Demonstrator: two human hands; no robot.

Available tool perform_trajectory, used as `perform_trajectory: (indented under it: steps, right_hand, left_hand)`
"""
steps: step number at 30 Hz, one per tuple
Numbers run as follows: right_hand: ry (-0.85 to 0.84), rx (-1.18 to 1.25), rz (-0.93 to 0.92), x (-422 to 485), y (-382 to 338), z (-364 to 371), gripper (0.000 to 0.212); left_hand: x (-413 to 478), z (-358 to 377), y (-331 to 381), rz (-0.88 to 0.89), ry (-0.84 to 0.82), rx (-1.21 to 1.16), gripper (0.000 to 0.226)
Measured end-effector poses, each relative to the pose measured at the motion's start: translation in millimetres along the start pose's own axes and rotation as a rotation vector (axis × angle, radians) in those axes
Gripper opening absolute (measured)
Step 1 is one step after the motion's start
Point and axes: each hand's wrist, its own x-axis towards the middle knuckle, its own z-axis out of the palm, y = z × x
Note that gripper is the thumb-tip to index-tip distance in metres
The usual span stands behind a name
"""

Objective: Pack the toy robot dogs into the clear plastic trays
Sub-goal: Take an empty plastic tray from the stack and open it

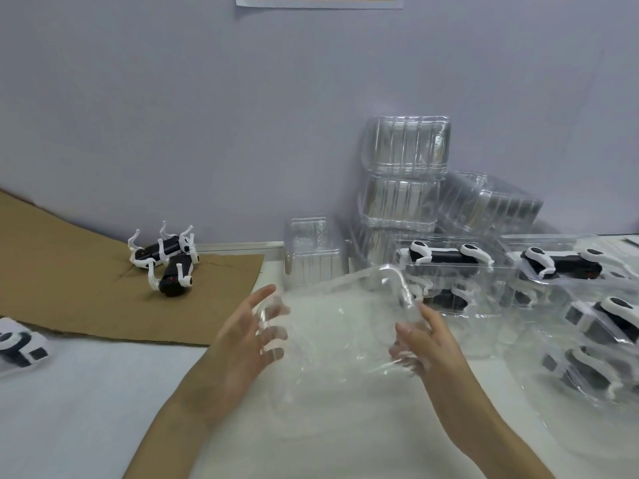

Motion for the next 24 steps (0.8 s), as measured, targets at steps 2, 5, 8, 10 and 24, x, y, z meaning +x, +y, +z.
perform_trajectory:
  steps: [2,5,8,10,24]
  right_hand:
    - [-0.073,0.023,0.049,1,1,-3,0.077]
    - [-0.141,0.009,0.106,1,4,-6,0.084]
    - [-0.157,0.116,0.177,0,10,-3,0.097]
    - [-0.146,0.228,0.212,0,13,2,0.1]
    - [-0.101,0.003,0.059,-4,17,16,0.073]
  left_hand:
    - [-1,3,1,0.019,0.082,0.077,0.08]
    - [-4,2,2,0.054,0.136,0.02,0.055]
    - [-4,-3,2,0.092,0.182,-0.201,0.044]
    - [-2,-3,0,0.112,0.165,-0.339,0.028]
    - [1,18,-22,0.069,0.071,0.182,0.102]
